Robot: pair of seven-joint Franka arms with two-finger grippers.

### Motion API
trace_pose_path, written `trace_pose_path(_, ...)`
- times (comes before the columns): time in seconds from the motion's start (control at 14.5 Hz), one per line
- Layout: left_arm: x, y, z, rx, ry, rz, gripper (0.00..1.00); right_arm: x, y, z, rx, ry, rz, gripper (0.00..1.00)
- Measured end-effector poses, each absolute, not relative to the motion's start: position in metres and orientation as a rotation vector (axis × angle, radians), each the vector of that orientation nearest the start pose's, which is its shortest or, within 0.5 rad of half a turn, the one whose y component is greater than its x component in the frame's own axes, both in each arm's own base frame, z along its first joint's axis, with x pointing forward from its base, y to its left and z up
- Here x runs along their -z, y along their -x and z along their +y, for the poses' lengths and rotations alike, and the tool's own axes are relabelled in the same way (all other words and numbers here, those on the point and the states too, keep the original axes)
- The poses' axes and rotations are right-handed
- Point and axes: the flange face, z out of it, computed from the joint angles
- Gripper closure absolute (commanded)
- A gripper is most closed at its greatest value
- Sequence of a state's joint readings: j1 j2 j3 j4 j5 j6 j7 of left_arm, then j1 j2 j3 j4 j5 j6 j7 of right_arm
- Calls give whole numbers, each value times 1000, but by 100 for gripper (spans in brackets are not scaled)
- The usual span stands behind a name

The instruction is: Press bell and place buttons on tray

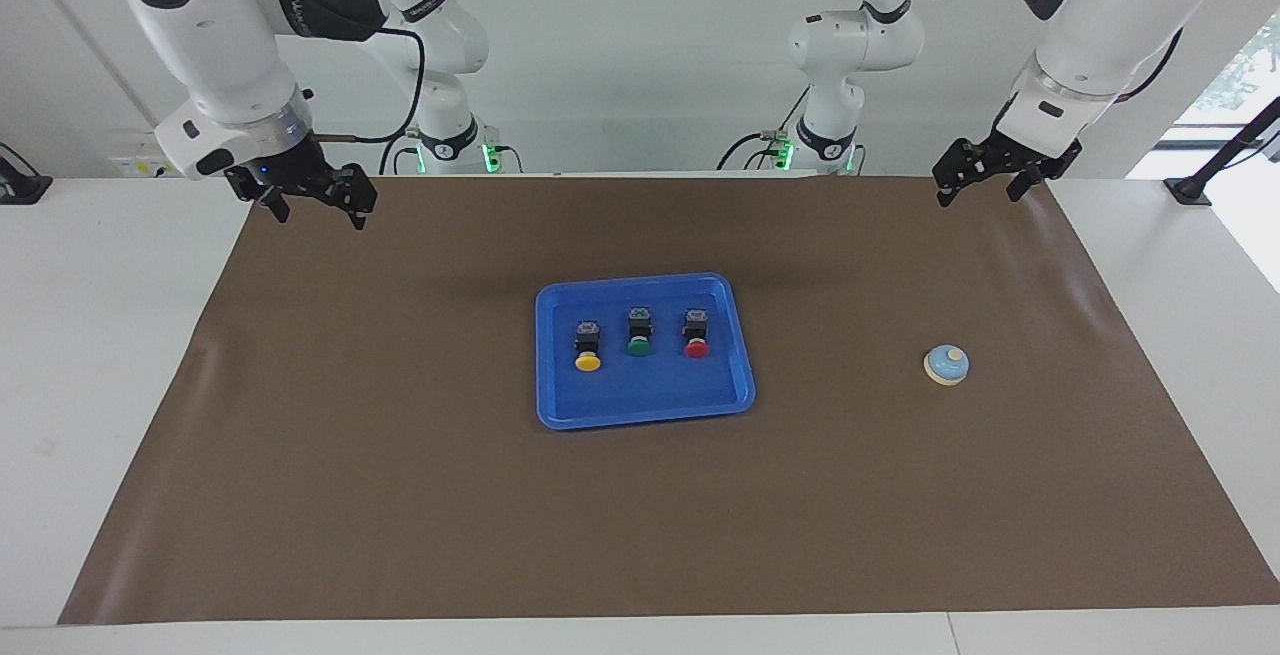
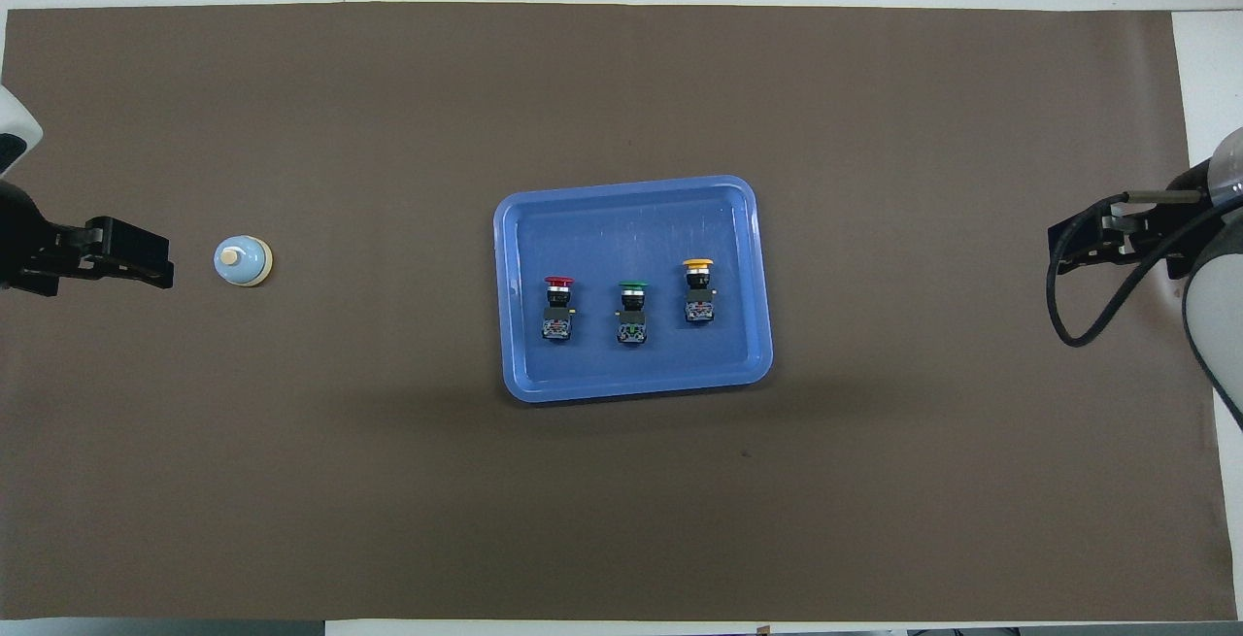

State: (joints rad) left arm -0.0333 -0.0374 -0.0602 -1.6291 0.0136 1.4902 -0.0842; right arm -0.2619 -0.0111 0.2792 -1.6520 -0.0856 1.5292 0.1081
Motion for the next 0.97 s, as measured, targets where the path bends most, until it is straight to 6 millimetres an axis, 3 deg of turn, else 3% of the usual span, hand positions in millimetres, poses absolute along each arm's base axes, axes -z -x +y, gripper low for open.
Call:
trace_pose_path(0.28,-611,-531,-49,-156,3113,14,0,-595,-542,-10,-153,3229,179,0)
trace_pose_path(0.97,-611,-531,-49,-156,3113,14,0,-599,-546,-8,-85,3231,117,0)
